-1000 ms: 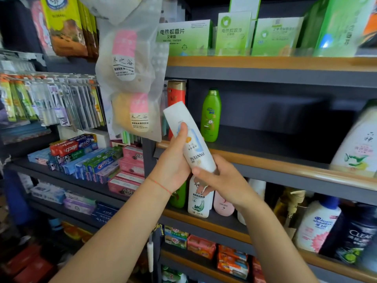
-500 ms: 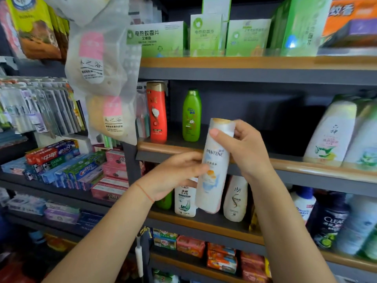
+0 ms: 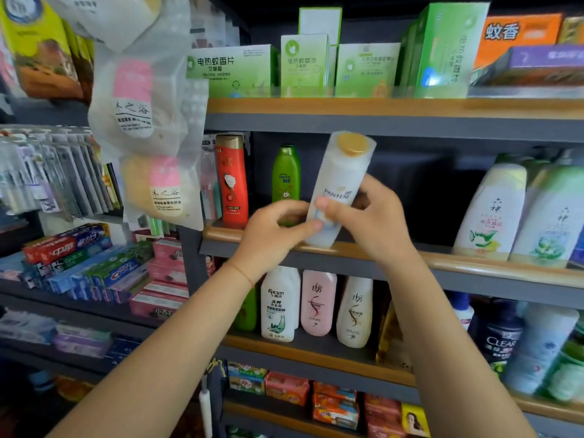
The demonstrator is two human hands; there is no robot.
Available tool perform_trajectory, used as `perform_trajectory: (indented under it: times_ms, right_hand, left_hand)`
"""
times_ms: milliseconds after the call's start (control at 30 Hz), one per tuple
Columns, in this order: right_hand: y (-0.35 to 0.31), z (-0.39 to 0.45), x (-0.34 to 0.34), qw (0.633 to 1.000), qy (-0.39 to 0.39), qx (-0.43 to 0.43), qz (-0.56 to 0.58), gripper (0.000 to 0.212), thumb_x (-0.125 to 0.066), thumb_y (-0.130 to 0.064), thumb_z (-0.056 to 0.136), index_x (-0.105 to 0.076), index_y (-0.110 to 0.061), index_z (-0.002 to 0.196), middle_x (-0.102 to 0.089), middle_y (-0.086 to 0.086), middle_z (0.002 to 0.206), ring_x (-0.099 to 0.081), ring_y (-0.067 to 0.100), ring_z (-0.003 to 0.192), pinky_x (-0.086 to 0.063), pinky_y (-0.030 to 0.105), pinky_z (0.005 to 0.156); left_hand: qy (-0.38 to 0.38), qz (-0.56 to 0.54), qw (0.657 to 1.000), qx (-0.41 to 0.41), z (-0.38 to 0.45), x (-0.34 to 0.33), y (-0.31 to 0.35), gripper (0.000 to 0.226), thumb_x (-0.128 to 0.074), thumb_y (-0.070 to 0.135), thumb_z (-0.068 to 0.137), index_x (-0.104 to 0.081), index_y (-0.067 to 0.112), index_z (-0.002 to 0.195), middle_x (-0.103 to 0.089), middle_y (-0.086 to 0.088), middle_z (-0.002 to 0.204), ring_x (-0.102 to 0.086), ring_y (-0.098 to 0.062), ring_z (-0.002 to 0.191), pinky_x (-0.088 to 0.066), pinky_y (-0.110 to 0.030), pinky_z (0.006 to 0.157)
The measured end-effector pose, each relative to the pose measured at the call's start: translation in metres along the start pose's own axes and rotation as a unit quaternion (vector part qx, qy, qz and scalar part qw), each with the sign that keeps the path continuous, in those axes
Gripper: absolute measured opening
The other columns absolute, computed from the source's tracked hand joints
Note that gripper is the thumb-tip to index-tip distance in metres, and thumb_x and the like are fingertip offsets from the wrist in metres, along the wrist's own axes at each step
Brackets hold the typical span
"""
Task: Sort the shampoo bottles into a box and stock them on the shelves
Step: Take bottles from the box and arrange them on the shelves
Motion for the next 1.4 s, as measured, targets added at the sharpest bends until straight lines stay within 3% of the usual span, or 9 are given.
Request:
perform_trajectory:
  times_ms: [100, 267, 367, 767, 900, 1033, 1200, 1300, 1400]
  right_hand:
    - [0.008, 0.02, 0.012, 0.998, 0.041, 0.006, -0.038, 0.031, -0.081, -0.041, 0.075, -0.061, -0.035, 0.098, -0.067, 0.004, 0.098, -0.063, 0.024, 0.082, -0.054, 0.037, 0.07]
    - [0.045, 0.045, -0.004, 0.992, -0.019, -0.05, -0.112, 0.035, -0.083, -0.028, 0.078, -0.062, -0.028, 0.105, -0.066, -0.004, 0.102, -0.059, 0.013, 0.095, -0.046, 0.018, 0.078]
    - [0.069, 0.058, -0.012, 0.988, -0.02, -0.102, -0.115, 0.036, -0.082, -0.027, 0.079, -0.063, -0.017, 0.109, -0.064, -0.007, 0.096, -0.058, 0.008, 0.087, -0.042, 0.009, 0.064]
    - [0.116, 0.114, -0.031, 0.968, 0.013, -0.185, -0.171, 0.046, -0.078, -0.036, 0.082, -0.048, -0.011, 0.105, -0.064, 0.004, 0.097, -0.067, 0.028, 0.092, -0.058, 0.05, 0.076]
    - [0.118, 0.112, -0.028, 0.968, 0.021, -0.193, -0.158, 0.047, -0.082, -0.037, 0.078, -0.051, -0.014, 0.105, -0.066, 0.003, 0.103, -0.068, 0.024, 0.095, -0.059, 0.045, 0.076]
    - [0.094, 0.087, -0.017, 0.968, 0.061, -0.174, -0.169, 0.079, -0.085, -0.044, 0.073, -0.045, -0.012, 0.133, -0.052, 0.012, 0.128, -0.057, 0.023, 0.112, -0.047, 0.03, 0.089]
    - [0.027, 0.013, -0.039, 0.995, 0.09, -0.037, 0.033, 0.02, -0.077, -0.024, 0.086, -0.061, -0.014, 0.093, -0.057, 0.004, 0.071, -0.051, 0.012, 0.063, -0.045, 0.025, 0.062]
    - [0.033, -0.041, -0.103, 0.99, -0.048, -0.071, 0.116, 0.02, -0.07, -0.016, 0.092, -0.06, -0.009, 0.077, -0.051, 0.023, 0.064, -0.044, 0.019, 0.055, -0.038, 0.024, 0.051]
    - [0.088, -0.117, -0.194, 0.957, -0.197, -0.186, 0.106, 0.025, -0.067, -0.016, 0.094, -0.057, -0.009, 0.073, -0.052, 0.016, 0.061, -0.046, 0.015, 0.049, -0.039, 0.023, 0.049]
  left_hand:
    - [0.024, 0.191, 0.981, -0.028, 0.017, 0.011, -0.018, 0.029, -0.073, 0.028, 0.088, -0.071, 0.022, 0.117, -0.068, 0.003, 0.121, -0.059, -0.013, 0.114, -0.043, -0.023, 0.099]
    - [-0.036, 0.286, 0.957, -0.005, 0.019, -0.006, -0.049, 0.026, -0.062, 0.039, 0.092, -0.075, 0.026, 0.11, -0.073, 0.008, 0.112, -0.063, -0.019, 0.108, -0.036, -0.042, 0.108]
    - [0.008, 0.261, 0.965, -0.024, 0.02, -0.002, -0.051, 0.013, -0.065, 0.03, 0.094, -0.078, 0.029, 0.094, -0.075, 0.012, 0.101, -0.064, -0.018, 0.1, -0.036, -0.043, 0.105]
    - [0.026, 0.224, 0.974, -0.022, 0.027, -0.002, -0.061, 0.012, -0.067, 0.03, 0.094, -0.078, 0.031, 0.091, -0.075, 0.011, 0.098, -0.061, -0.016, 0.1, -0.026, -0.03, 0.102]
    - [0.036, 0.22, 0.974, -0.037, 0.027, -0.002, -0.063, 0.012, -0.067, 0.03, 0.093, -0.078, 0.03, 0.09, -0.075, 0.009, 0.094, -0.061, -0.017, 0.097, -0.026, -0.031, 0.101]
    - [0.036, 0.219, 0.973, -0.061, 0.024, -0.003, -0.062, 0.014, -0.064, 0.031, 0.093, -0.078, 0.029, 0.094, -0.074, 0.01, 0.096, -0.06, -0.016, 0.098, -0.03, -0.036, 0.104]
    - [0.13, 0.215, 0.955, -0.154, -0.028, 0.038, -0.051, 0.023, -0.056, 0.021, 0.092, -0.075, 0.018, 0.105, -0.067, 0.007, 0.109, -0.056, -0.011, 0.107, -0.041, -0.029, 0.096]
    - [0.099, 0.168, 0.98, -0.03, -0.083, 0.064, -0.108, 0.018, -0.057, 0.024, 0.094, -0.074, 0.022, 0.098, -0.073, 0.007, 0.091, -0.067, -0.009, 0.086, -0.055, -0.033, 0.08]
    - [0.081, 0.188, 0.96, 0.19, -0.174, 0.094, -0.211, 0.015, -0.061, 0.021, 0.097, -0.068, 0.033, 0.094, -0.07, 0.01, 0.082, -0.066, -0.008, 0.078, -0.057, -0.04, 0.077]
Point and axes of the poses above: each hand's wrist, its own z-axis towards the middle knuckle, its own x-axis out of the back of the hand, y = z × x, the point moved 6 cm from there along z, towards the middle knuckle
